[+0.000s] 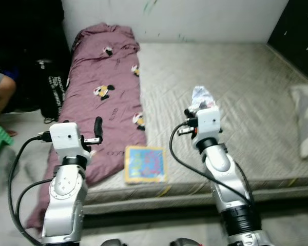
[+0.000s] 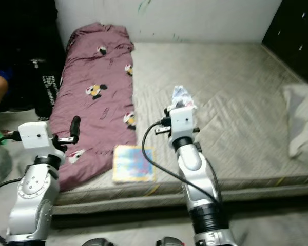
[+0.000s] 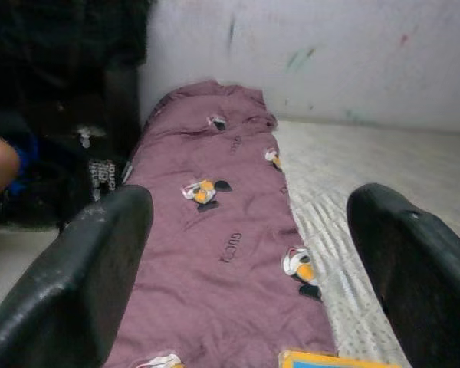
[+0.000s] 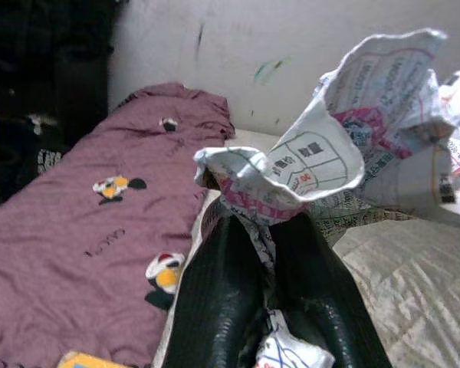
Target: Clean up the room
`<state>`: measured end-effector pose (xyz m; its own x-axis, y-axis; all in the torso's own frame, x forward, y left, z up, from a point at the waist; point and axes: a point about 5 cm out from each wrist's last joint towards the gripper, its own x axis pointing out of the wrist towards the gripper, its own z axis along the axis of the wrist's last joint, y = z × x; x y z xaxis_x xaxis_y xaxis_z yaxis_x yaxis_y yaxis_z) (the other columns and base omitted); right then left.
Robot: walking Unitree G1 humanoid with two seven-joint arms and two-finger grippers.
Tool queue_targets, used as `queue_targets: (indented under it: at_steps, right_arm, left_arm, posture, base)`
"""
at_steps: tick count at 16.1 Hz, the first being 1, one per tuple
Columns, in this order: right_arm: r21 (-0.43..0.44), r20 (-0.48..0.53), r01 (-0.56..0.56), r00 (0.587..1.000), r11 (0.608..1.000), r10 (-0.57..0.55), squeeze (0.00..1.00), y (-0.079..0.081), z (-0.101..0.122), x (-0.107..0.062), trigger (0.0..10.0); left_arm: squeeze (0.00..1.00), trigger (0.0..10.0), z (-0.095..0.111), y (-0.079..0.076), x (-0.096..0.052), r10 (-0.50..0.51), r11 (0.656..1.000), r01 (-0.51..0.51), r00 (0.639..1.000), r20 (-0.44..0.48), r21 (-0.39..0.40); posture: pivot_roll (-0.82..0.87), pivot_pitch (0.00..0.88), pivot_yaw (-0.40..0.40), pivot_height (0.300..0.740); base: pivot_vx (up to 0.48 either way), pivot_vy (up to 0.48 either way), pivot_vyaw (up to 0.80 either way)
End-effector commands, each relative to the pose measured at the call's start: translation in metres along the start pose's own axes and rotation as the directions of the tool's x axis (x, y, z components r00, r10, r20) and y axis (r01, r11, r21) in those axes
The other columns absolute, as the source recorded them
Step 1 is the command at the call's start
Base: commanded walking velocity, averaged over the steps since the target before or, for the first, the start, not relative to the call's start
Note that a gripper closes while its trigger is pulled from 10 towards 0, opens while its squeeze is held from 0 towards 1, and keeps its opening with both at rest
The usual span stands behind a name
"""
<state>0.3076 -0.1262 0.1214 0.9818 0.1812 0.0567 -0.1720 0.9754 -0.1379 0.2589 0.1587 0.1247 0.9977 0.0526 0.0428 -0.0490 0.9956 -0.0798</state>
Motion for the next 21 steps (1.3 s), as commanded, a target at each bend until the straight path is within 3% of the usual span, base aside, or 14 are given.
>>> queue_targets:
  at_steps: [1,8,10,21]
  right_arm:
    - [0.007,0.003,0.005,1.0,1.0,-0.006,0.0,0.0,0.001,0.0002,10.0]
    - [0.012,0.007,0.002,1.0,1.0,-0.002,0.0,0.0017,0.0016,0.0017,10.0]
    - [0.009,0.009,-0.005,1.0,1.0,0.005,0.0,0.0034,0.0022,0.0009,10.0]
    - [0.011,0.011,-0.016,1.0,1.0,0.016,0.0,0.0069,0.0025,0.0026,10.0]
  left_arm:
    - [0.0,10.0,0.0001,0.0011,-0.0021,0.002,1.0,-0.002,1.0,-0.003,0.007]
    - [0.0,10.0,0.0031,0.0016,0.0006,0.009,1.0,-0.009,1.0,0.011,0.014]
    - [0.0,10.0,0.0051,0.0035,-0.0012,0.035,0.998,-0.036,0.999,0.025,0.05]
    - [0.0,10.0,0.0048,0.0036,0.0001,0.03,0.998,-0.032,0.999,0.026,0.057]
  posture:
    - [-0.02,0.0,-0.011,0.74]
    - [-0.02,0.0,-0.009,0.74]
    - [-0.02,0.0,-0.008,0.74]
    - [-0.02,0.0,-0.011,0.74]
  base:
    - [0.0,0.469,0.8]
    - [0.0,0.469,0.8]
    - [0.0,0.0,0.8]
    - [0.0,0.0,0.8]
